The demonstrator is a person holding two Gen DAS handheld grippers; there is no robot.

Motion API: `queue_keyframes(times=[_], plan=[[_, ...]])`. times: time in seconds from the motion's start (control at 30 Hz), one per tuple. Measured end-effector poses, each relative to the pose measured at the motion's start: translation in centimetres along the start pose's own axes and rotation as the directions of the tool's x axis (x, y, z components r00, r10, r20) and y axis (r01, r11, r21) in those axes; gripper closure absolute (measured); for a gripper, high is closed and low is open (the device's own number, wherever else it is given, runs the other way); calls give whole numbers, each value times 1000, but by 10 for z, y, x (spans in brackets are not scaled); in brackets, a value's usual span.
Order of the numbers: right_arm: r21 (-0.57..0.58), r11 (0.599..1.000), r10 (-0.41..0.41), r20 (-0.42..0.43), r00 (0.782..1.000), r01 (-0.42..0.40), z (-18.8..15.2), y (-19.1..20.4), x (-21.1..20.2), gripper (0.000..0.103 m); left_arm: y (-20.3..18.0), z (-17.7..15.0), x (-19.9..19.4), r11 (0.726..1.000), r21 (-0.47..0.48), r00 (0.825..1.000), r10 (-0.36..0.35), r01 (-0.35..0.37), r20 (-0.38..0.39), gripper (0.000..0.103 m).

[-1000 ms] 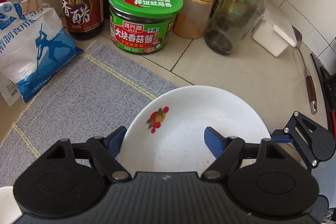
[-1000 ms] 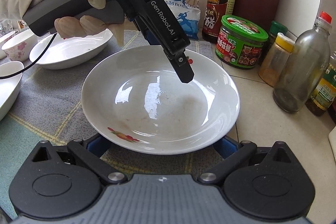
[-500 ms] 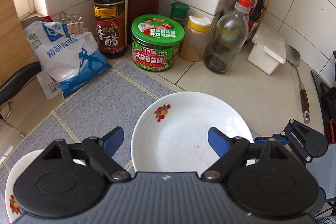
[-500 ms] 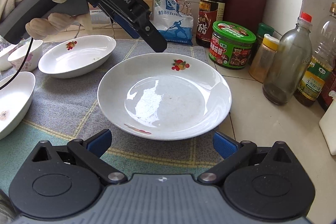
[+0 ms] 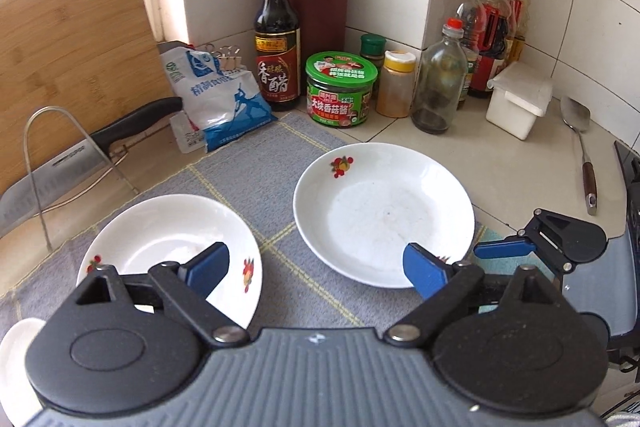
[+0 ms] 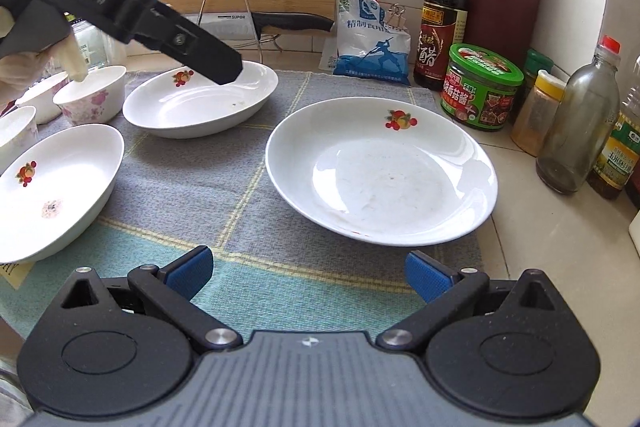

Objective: Organize plates and bowls
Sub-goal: 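Move the right gripper to the rim of the large stained plate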

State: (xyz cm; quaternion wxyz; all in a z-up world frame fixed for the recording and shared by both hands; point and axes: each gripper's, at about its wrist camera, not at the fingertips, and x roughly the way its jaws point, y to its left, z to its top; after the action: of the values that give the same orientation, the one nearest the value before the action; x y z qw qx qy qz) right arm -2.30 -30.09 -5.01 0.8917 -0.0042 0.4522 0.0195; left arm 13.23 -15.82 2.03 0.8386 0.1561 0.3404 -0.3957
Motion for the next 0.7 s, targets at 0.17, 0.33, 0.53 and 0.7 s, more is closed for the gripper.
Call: queue_keyframes(times=[0.17, 0.33, 0.53, 0.7], plan=[[-8, 1000, 15, -5, 1000, -15, 2, 19, 1, 0, 7, -33, -27, 996, -66, 998, 61, -60, 15, 9], [-20, 1000, 21, -9, 1000, -22, 3, 39, -1, 0, 14, -69, -52, 981, -135, 989, 142, -137, 30, 9], [-18, 1000, 18, -12, 1000, -18, 3, 59, -5, 0, 20, -104, -78, 968, -166, 980, 198, -190, 30, 9], [-26, 1000, 15, -21, 1000, -16, 3, 76, -8, 0, 20, -130, -94, 966, -173, 981, 196, -191, 12, 9]])
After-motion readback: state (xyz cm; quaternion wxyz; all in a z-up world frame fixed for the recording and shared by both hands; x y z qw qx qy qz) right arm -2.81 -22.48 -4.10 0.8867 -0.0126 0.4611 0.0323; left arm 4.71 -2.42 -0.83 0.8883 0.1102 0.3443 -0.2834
